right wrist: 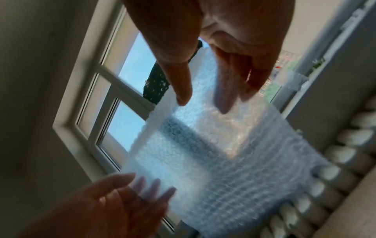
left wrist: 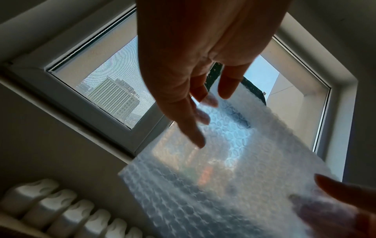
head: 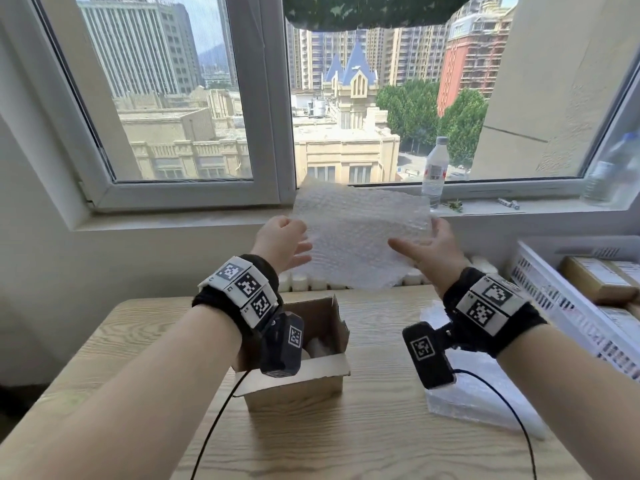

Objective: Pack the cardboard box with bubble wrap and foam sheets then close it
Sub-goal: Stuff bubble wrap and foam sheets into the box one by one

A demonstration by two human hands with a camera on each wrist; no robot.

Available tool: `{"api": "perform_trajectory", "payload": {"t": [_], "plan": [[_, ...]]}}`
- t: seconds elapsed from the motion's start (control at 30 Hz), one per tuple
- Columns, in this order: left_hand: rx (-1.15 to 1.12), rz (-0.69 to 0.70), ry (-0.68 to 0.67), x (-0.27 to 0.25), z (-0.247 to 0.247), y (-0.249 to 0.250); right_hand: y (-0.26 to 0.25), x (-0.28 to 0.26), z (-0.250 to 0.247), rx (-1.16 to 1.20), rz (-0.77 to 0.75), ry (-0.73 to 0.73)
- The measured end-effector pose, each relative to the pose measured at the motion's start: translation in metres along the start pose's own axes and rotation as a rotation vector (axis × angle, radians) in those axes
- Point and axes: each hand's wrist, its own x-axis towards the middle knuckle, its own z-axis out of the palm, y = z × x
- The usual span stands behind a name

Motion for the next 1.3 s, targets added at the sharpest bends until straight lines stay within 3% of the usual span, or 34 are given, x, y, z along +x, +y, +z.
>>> {"api": "perform_trajectory", "payload": {"t": [0.1,0.33,0.5,0.6,0.7,0.87,0.93,1.07,1.13,1.3], "plan": [[0.175,0.064,-0.028,-0.003,-0.003,-0.003,0.0,0.004,0.003,0.107,-0.071,0.013],[0.105,0.249,0.15,0.003,-0.019,-0.007,-0.007,-0.002,0.0,0.068,-0.193,-0.088],[0.334,0.376,-0.029,-0.003,-0.024,-0.008,-0.012,0.0,-0.004,-0.061,-0.194,-0.065],[0.434,0.404,0.03,0.001,-0.027,-0.009,-0.015,0.003,-0.004,-0.114,-0.198,-0.065],[0.481,0.379,0.076,0.003,-0.028,-0.009,-0.014,0.007,-0.005,-0.069,-0.147,-0.088],[0.382,0.299,0.051,0.007,-0.032,-0.009,-0.01,0.005,-0.004,0.133,-0.001,-0.295],[0.324,0.254,0.034,0.006,-0.034,-0.01,-0.007,0.005,-0.002,0.154,-0.012,-0.268],[0.212,0.042,-0.148,0.002,-0.037,-0.017,-0.009,0.003,0.001,0.296,0.015,-0.218],[0.209,0.018,-0.204,0.0,-0.038,-0.024,-0.01,0.004,0.003,0.329,0.049,-0.222],[0.093,0.029,-0.094,0.004,-0.037,-0.034,-0.011,-0.001,0.008,0.219,0.096,-0.299]]}}
